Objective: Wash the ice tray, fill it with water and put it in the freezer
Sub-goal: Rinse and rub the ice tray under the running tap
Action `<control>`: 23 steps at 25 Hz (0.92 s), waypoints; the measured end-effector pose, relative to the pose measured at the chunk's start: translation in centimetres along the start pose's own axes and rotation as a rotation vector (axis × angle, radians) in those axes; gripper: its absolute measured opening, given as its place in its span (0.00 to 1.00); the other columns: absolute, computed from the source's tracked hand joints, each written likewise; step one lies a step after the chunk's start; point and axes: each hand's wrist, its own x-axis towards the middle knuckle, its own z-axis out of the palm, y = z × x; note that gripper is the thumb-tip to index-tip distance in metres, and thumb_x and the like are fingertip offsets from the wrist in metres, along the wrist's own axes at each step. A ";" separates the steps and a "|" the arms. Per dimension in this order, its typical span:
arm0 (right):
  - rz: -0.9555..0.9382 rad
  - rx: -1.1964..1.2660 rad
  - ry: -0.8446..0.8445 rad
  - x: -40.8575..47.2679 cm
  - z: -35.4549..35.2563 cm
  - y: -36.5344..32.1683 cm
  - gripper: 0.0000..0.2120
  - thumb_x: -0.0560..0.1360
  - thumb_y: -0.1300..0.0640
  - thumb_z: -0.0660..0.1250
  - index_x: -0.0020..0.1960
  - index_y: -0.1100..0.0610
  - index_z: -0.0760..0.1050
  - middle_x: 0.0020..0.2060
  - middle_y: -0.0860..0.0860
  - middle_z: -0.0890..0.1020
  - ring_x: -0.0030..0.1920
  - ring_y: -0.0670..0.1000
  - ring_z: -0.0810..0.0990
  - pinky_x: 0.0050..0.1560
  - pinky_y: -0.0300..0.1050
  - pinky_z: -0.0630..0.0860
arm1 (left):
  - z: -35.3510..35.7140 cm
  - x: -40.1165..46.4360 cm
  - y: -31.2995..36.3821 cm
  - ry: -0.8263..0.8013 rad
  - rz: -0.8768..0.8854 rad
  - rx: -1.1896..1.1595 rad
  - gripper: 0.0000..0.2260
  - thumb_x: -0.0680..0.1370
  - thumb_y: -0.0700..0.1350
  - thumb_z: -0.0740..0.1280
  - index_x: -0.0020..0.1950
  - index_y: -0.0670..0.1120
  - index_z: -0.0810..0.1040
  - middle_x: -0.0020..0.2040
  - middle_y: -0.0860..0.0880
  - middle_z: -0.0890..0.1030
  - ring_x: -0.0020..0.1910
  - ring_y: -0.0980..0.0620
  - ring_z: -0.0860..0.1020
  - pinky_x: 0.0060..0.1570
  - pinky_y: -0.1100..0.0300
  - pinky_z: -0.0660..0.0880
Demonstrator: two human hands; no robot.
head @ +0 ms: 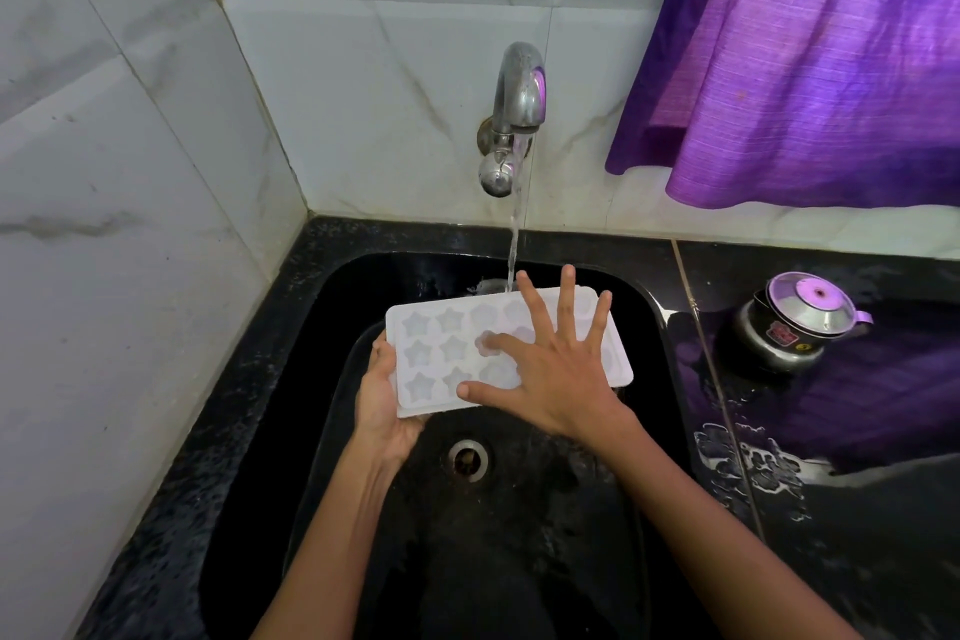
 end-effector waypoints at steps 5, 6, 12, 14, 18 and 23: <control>0.029 0.171 0.092 -1.7 -0.6 0.8 0.32 0.65 0.21 0.46 0.58 0.36 0.71 0.76 0.46 0.36 0.68 0.57 0.18 0.61 0.64 0.17 | 0.2 0.1 0.5 -0.010 0.047 0.003 0.17 0.82 0.55 0.50 0.55 0.55 0.78 0.51 0.46 0.85 0.49 0.43 0.83 0.39 0.45 0.81; 0.022 0.165 0.101 -2.2 -0.5 0.9 0.31 0.65 0.21 0.46 0.56 0.37 0.72 0.76 0.46 0.35 0.68 0.58 0.18 0.61 0.63 0.17 | 0.2 0.0 0.6 -0.013 0.053 0.008 0.18 0.82 0.55 0.50 0.53 0.55 0.79 0.50 0.47 0.85 0.48 0.43 0.84 0.38 0.46 0.81; -0.056 0.015 0.048 -2.6 0.6 -0.1 0.31 0.66 0.22 0.48 0.58 0.37 0.73 0.75 0.47 0.35 0.68 0.60 0.19 0.61 0.68 0.18 | 0.3 -0.3 0.3 -0.033 0.086 0.052 0.16 0.83 0.53 0.50 0.56 0.53 0.77 0.49 0.48 0.85 0.47 0.45 0.84 0.36 0.50 0.81; -0.040 -0.025 0.080 -2.6 0.6 -0.1 0.33 0.66 0.21 0.46 0.58 0.37 0.74 0.75 0.48 0.36 0.70 0.61 0.22 0.62 0.69 0.20 | 0.3 -0.3 0.3 -0.037 0.087 0.053 0.16 0.83 0.53 0.50 0.56 0.53 0.77 0.49 0.48 0.85 0.47 0.45 0.84 0.36 0.50 0.81; -0.027 -0.084 0.161 -3.4 0.9 -0.7 0.33 0.66 0.22 0.46 0.49 0.41 0.79 0.77 0.53 0.48 0.74 0.63 0.32 0.66 0.71 0.26 | 0.4 -0.3 0.0 -0.019 0.083 0.061 0.15 0.83 0.52 0.51 0.56 0.53 0.76 0.49 0.48 0.85 0.48 0.45 0.84 0.37 0.49 0.81; -0.019 -0.034 0.169 -3.3 0.5 -0.8 0.37 0.65 0.21 0.43 0.54 0.41 0.78 0.76 0.50 0.41 0.72 0.62 0.26 0.64 0.69 0.23 | 0.5 -0.2 0.1 0.003 0.069 0.061 0.15 0.82 0.54 0.51 0.58 0.53 0.75 0.52 0.46 0.84 0.51 0.44 0.83 0.43 0.46 0.81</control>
